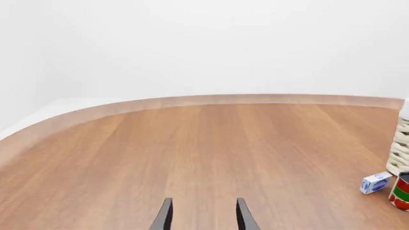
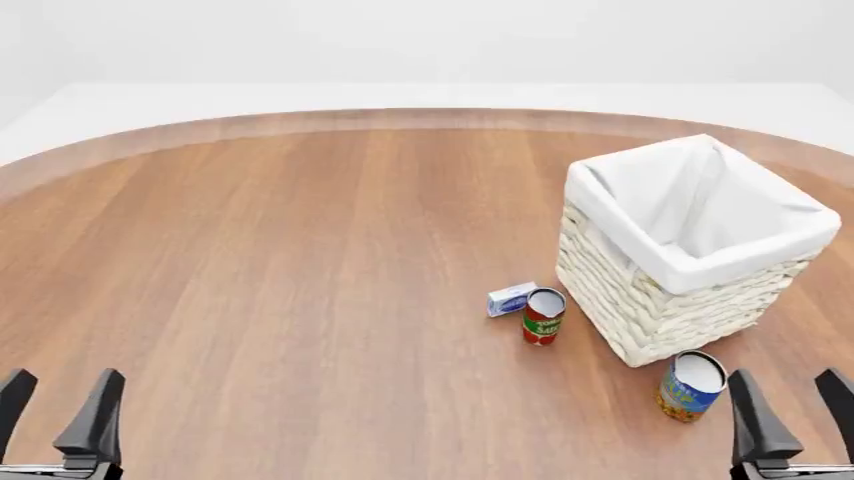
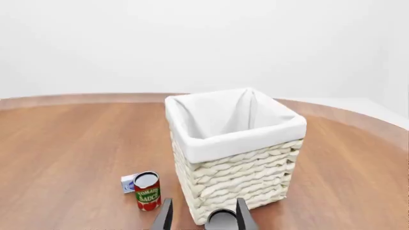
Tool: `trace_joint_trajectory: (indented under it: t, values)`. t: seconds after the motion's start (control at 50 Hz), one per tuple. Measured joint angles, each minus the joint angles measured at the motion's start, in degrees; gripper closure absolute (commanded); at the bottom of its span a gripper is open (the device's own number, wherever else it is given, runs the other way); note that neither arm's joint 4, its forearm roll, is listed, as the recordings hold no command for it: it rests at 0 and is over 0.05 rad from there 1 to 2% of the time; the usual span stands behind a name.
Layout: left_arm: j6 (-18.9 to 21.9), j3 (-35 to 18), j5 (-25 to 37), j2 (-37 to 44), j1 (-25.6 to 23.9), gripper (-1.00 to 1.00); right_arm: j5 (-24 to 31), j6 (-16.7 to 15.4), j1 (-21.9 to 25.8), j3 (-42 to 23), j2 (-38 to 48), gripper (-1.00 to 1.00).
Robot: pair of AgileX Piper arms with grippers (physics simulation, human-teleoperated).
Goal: Pick up the ketchup, and put it in the basket.
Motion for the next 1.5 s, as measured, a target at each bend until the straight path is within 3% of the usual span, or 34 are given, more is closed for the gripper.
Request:
trace_joint_trajectory:
  t: [0.88, 1.5]
  values:
    - [0.0, -0.15, -0.06, 0.25, 0.0, -1.0, 2.1, -2.15, 4.15, -1.26, -0.32, -1.0]
    - [0.0, -0.15, -0.06, 0.25, 0.0, -1.0, 7.92, -0.64, 12.78, -7.51, -0.37, -1.0]
